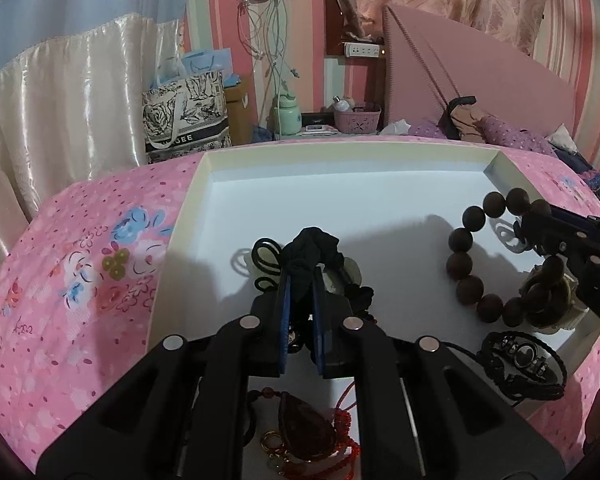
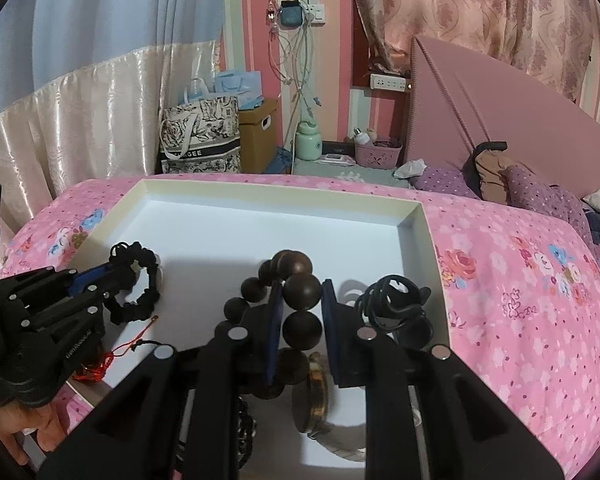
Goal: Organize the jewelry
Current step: 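Open both grippers to drop the bracelets into the tray, then move both grippers back toward the scrunchie and red-tassel pendant, then grasp the cream scrunchie with the right gripper while the left grasps the red-tassel pendant, then carry the scrunchie and red-tassel pendant over the white tray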
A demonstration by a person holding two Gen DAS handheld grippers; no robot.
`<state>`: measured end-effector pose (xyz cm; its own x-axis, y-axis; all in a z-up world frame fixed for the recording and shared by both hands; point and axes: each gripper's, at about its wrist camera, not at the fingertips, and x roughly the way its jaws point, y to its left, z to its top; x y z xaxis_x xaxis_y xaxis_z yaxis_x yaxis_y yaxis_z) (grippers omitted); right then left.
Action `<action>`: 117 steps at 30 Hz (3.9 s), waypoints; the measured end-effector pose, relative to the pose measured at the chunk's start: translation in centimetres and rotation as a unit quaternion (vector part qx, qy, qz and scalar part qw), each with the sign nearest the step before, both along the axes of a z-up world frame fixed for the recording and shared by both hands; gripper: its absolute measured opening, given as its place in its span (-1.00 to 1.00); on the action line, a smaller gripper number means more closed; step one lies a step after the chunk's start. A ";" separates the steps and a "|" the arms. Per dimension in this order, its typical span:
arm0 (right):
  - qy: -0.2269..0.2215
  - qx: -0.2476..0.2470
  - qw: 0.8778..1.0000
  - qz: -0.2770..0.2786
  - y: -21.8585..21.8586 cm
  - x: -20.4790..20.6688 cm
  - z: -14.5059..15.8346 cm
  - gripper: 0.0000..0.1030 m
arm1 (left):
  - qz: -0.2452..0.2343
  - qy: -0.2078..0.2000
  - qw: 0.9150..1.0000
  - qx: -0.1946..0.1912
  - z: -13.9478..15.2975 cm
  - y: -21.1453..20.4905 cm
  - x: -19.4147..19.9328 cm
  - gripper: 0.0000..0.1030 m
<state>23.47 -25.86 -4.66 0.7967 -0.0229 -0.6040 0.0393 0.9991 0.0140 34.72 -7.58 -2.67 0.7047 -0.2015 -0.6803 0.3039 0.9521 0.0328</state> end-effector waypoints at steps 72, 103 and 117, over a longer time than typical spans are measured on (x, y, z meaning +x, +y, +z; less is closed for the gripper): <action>0.039 0.086 0.990 0.100 3.8 -14.1 -4.6 -0.64 | -0.032 0.020 0.998 0.053 -1.5 9.1 -15.1 -0.78; -0.047 0.051 0.996 0.053 0.3 -15.1 -1.8 -0.63 | -0.017 -0.074 0.994 -0.073 2.0 5.6 -15.3 -0.83; -0.058 0.034 0.997 0.046 0.8 -15.7 -1.7 -0.62 | -0.004 -0.082 0.993 -0.085 1.8 6.0 -15.3 -0.83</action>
